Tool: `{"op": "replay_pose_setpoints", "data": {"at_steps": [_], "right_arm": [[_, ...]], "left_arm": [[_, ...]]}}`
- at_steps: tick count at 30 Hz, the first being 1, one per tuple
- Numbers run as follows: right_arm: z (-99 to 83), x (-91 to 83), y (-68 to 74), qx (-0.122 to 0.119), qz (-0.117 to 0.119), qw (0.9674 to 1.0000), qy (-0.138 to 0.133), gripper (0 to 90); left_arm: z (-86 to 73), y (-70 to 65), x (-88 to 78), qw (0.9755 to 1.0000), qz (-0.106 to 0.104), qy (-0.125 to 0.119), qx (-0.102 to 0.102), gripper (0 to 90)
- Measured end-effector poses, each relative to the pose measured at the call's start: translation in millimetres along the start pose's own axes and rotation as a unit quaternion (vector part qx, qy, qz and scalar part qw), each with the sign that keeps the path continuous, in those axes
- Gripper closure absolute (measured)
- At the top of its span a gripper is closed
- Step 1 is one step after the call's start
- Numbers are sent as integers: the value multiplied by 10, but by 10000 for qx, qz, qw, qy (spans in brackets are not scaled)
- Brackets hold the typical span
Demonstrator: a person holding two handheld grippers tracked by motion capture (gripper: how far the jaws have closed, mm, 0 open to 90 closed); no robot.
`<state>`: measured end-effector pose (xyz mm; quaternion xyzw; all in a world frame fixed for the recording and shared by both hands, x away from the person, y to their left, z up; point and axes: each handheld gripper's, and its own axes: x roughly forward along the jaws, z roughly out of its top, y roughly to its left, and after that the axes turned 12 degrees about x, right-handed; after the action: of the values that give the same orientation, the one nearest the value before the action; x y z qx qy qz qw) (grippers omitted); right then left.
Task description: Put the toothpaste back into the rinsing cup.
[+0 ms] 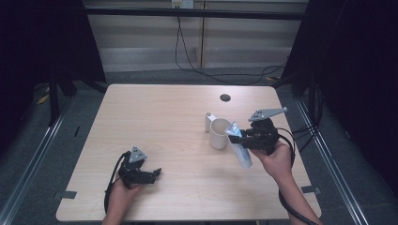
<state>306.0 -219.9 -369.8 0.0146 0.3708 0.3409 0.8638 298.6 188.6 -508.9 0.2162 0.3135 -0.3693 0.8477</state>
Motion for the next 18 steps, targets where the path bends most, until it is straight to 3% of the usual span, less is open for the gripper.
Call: {"op": "replay_pose_setpoints", "data": {"at_steps": [6, 18], "right_arm": [[22, -30, 0, 55, 45, 9999, -133, 674], [108, -143, -27, 275, 141, 9974, -657, 674]], "left_arm": [[0, -1, 1, 10000, 0, -5, -8, 146], [0, -2, 1, 10000, 0, -9, -13, 146]]}}
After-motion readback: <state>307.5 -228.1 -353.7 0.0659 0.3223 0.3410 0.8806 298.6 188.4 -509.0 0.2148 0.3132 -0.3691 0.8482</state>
